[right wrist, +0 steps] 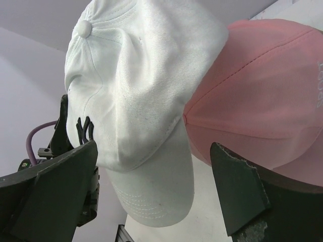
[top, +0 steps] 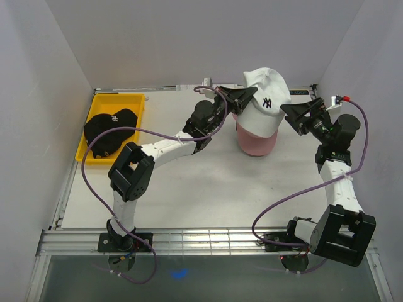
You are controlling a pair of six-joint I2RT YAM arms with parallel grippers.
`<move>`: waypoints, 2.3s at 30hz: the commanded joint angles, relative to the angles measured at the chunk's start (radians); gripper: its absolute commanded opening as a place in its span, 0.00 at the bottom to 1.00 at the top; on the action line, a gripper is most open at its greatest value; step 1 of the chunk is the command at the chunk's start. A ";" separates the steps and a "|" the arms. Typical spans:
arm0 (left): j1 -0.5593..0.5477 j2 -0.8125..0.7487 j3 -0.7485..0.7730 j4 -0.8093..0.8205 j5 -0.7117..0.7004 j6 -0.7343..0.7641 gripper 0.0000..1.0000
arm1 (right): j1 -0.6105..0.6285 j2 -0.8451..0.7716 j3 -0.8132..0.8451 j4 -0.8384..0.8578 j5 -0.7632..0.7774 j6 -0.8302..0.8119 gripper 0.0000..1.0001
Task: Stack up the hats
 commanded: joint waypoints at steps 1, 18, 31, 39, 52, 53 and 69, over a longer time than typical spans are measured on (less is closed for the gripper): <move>-0.009 -0.036 0.047 0.015 0.014 -0.012 0.00 | 0.003 0.008 0.022 0.086 -0.020 0.014 0.98; -0.016 -0.005 0.073 0.015 0.061 -0.043 0.00 | 0.016 0.046 0.009 0.241 -0.052 0.142 0.97; 0.004 -0.041 0.036 -0.058 0.113 -0.035 0.00 | 0.016 0.058 0.050 0.339 -0.089 0.281 0.66; 0.049 -0.053 0.009 -0.084 0.285 -0.011 0.00 | 0.017 0.112 0.108 0.407 -0.121 0.370 0.16; 0.136 -0.081 0.035 -0.077 0.494 0.073 0.36 | 0.039 0.362 0.257 0.987 -0.100 0.860 0.08; 0.141 -0.088 0.024 -0.077 0.500 0.080 0.42 | 0.043 0.370 0.266 0.994 -0.092 0.876 0.08; 0.222 -0.254 -0.164 -0.028 0.575 0.178 0.75 | 0.094 0.473 0.364 1.165 0.022 1.038 0.08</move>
